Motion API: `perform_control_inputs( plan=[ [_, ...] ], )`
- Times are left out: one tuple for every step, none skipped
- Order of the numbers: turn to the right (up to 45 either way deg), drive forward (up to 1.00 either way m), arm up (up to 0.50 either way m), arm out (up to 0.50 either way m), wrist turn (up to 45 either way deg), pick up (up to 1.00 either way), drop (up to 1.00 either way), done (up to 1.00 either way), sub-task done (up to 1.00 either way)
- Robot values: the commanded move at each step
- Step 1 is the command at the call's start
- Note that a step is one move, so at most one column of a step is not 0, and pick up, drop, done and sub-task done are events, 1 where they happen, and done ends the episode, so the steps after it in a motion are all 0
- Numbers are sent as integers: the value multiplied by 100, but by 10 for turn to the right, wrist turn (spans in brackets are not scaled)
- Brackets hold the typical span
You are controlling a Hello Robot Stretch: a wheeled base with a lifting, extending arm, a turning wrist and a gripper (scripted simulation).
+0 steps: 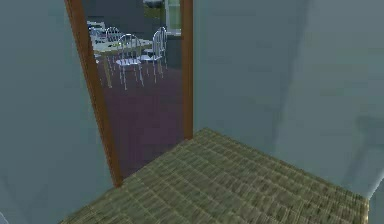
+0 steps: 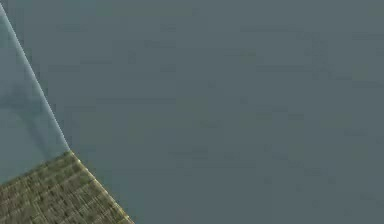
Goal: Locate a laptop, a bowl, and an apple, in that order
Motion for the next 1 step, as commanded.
perform_control_inputs(
  plan=[
    [-180, 0, 0, 0, 0, 0, 0, 0, 0]
  ],
)
